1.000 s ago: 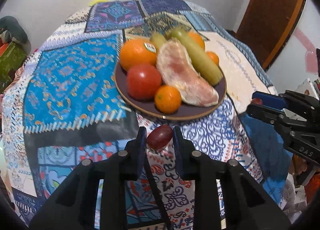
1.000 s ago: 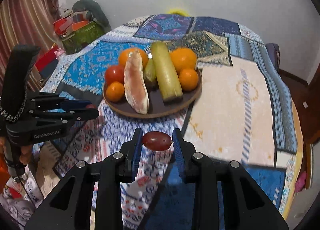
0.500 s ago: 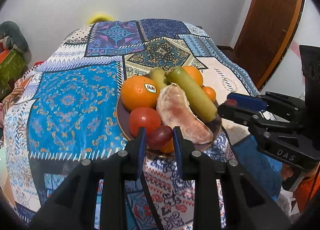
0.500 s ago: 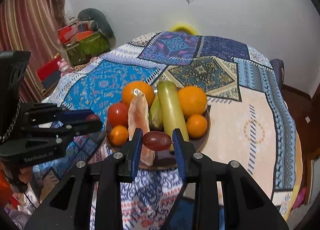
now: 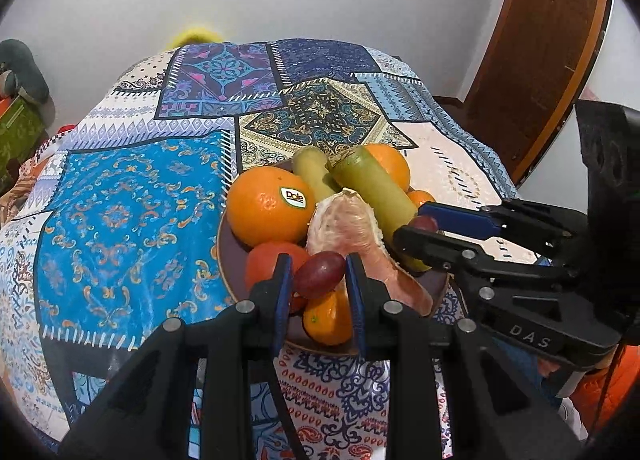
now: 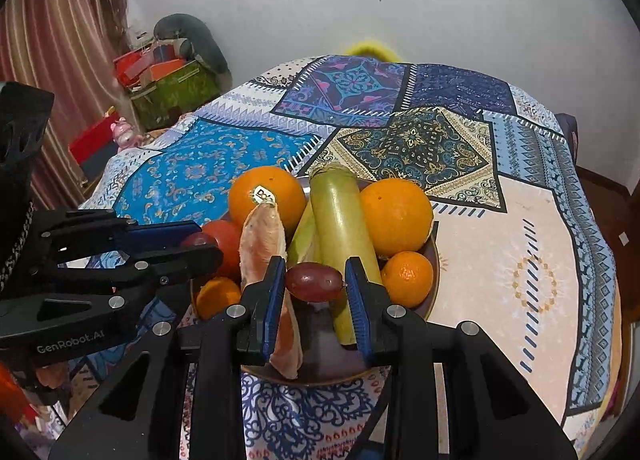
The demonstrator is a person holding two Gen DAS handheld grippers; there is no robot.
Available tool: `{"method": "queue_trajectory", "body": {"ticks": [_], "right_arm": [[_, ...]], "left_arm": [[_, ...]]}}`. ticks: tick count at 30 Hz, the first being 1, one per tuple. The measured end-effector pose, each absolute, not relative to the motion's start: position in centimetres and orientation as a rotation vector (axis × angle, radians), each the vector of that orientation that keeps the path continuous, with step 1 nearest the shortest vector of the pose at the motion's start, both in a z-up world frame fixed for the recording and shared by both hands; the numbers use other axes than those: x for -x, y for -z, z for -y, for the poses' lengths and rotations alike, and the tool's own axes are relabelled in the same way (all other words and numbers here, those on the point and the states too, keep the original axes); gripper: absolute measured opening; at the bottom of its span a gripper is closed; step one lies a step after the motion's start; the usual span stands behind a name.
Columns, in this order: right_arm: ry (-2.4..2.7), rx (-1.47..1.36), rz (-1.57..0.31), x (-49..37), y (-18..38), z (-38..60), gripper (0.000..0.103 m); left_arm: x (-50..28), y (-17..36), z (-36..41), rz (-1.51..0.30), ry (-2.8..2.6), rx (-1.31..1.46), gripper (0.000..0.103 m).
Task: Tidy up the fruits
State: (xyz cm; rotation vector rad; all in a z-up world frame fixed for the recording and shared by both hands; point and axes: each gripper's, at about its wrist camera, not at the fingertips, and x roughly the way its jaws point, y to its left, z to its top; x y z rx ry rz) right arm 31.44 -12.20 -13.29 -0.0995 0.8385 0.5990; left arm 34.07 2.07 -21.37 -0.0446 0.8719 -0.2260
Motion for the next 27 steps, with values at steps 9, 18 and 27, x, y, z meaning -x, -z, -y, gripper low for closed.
{"method": "queue_trajectory", "body": {"ticks": [9,18,27], "right_arm": [[-0.605,0.099,-0.838,-31.7,13.3,12.2,0.029],[-0.582,0.082,-0.83,-31.3,12.8,13.2,0.034],[-0.561,0.048,-0.748,-28.2,7.7,14.6,0.034]], "left_arm": [[-34.3,21.7,-2.1,-0.876,0.222,0.049,0.031],[-32.8,20.2,-2.3,-0.837,0.197,0.032,0.031],[-27.4,13.2,-2.4,-0.676,0.149,0.027,0.031]]}}
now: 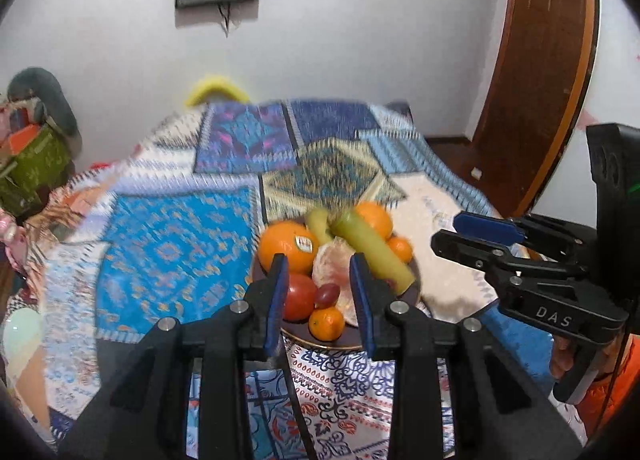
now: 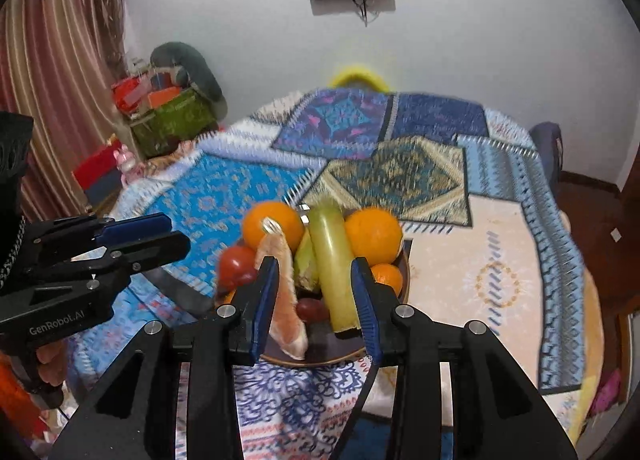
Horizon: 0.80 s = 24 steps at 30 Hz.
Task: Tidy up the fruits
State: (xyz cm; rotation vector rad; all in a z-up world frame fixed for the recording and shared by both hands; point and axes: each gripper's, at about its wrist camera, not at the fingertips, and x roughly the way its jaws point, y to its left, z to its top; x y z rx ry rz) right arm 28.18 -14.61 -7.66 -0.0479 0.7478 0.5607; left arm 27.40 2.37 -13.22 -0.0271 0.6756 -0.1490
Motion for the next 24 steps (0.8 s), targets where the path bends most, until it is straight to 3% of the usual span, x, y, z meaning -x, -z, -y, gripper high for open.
{"method": "queue_trajectory", "body": {"ticks": [18,22,24], "right_arm": [[-0.488,0.021,-0.298,-10.9,-8.1,17.3,0.034],[-0.49,-0.01,-0.229,-8.2,-9.7,17.9,0.035],[-0.477,-0.005,-0.197,-7.1,-10.2,17.8,0.04]], "left_arm": [[-8.8,-1.8,-1.2,-0.219,0.094,0.01,0.032],[-6.2,-3.0,-1.1,-0.165,0.079,0.022,0.049],[-5.1,-3.4,-1.1,-0.14,0.066,0.026,0.063]]}}
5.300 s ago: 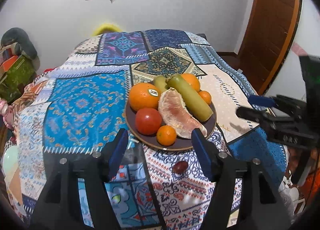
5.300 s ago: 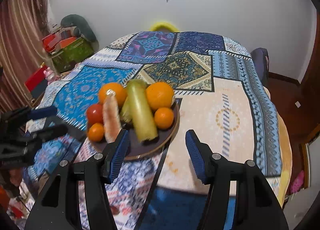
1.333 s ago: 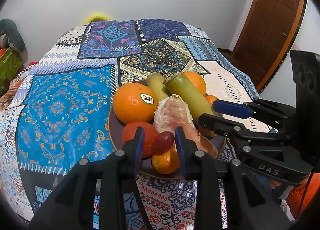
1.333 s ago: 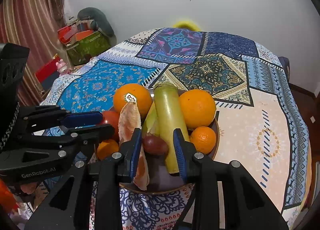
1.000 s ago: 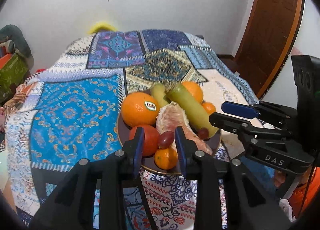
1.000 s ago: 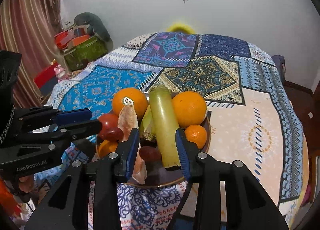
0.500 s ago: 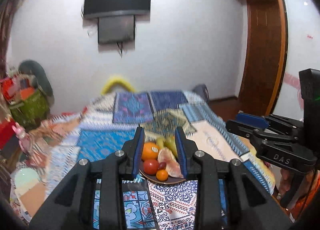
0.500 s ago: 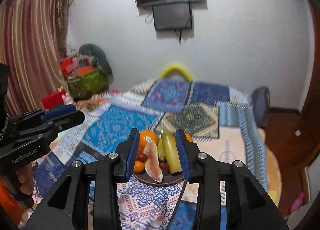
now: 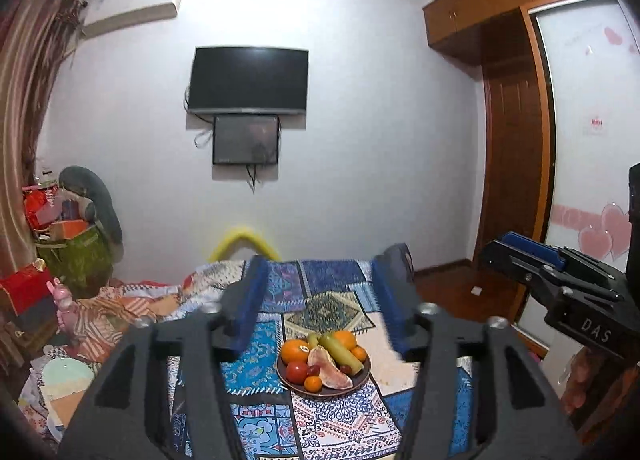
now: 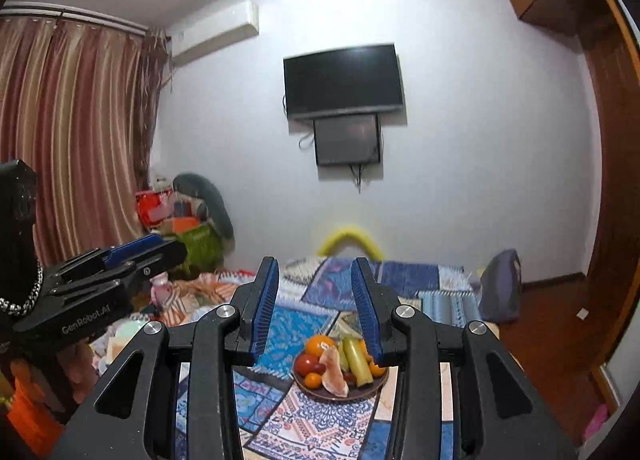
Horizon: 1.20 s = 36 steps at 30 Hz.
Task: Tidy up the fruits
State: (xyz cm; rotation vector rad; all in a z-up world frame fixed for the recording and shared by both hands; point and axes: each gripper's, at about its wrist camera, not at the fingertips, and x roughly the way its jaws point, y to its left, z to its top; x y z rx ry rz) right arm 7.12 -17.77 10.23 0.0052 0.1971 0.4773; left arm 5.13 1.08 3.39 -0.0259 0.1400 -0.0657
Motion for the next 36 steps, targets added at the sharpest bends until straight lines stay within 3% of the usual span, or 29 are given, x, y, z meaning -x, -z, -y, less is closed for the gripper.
{"method": "queue_trajectory", "body": {"ticks": [3,8,18,36], "right_arm": [[-0.446,0.011,-0.153,-6.1,-10.5,17.4,0.058],[-0.408,0.017,-0.127,-5.5,-10.3,17.1,0.07],[-0.35,0.008,-0.113,-4.6,-10.2,17.3,0.101],[-0.313,0.016,-0.11,-3.8,-9.8,17.6,0.103]], "left_arm": [[-4.0,-3.8,-1.0,-0.113,0.047,0.022,0.073],[-2.9,-4.0,-0.8,-0.093,0.04,0.015,0.092],[-2.1,-3.6,-0.6,-0.088,0.016,0.011,0.102],[-2.5,-2.8,-0.4,-0.089,-0.001,0.002,0.103]]}}
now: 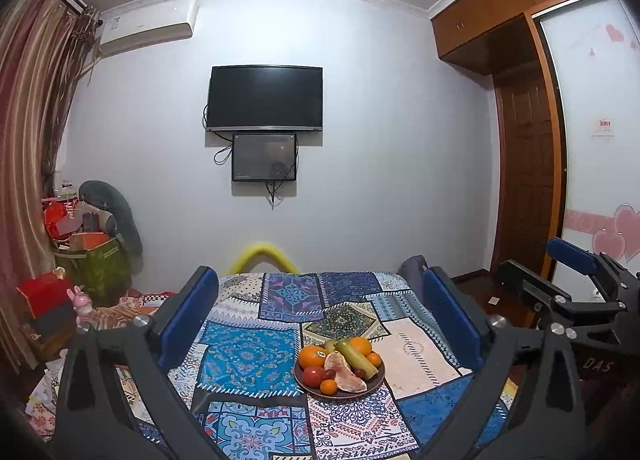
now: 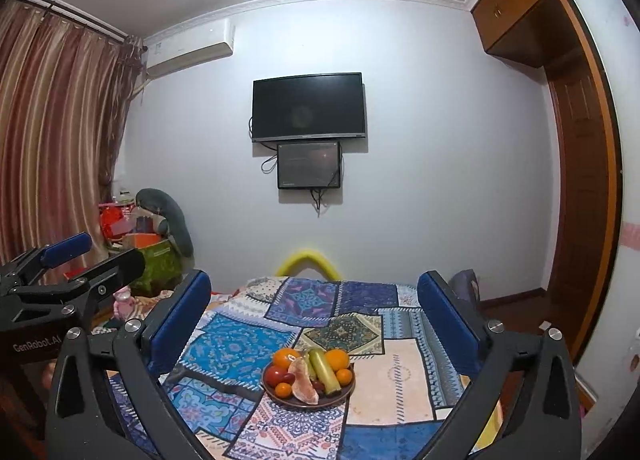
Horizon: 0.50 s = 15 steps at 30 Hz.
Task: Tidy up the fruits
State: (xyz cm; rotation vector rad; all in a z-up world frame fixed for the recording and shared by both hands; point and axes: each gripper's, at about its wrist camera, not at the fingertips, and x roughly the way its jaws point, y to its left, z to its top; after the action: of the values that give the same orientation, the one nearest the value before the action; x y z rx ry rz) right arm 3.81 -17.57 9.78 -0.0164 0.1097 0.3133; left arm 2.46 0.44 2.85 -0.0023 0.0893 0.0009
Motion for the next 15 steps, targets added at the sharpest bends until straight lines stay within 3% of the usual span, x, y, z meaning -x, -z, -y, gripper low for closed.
{"method": "queue_trajectory", "body": {"ticks": [15], "right_arm": [[-0.313,0.018,-0.11,-3.72,-10.04,17.56,0.103]], "left_arm": [[-2.79,-2.39,-0.72,-0.101,0.0,0.0,0.103]]}}
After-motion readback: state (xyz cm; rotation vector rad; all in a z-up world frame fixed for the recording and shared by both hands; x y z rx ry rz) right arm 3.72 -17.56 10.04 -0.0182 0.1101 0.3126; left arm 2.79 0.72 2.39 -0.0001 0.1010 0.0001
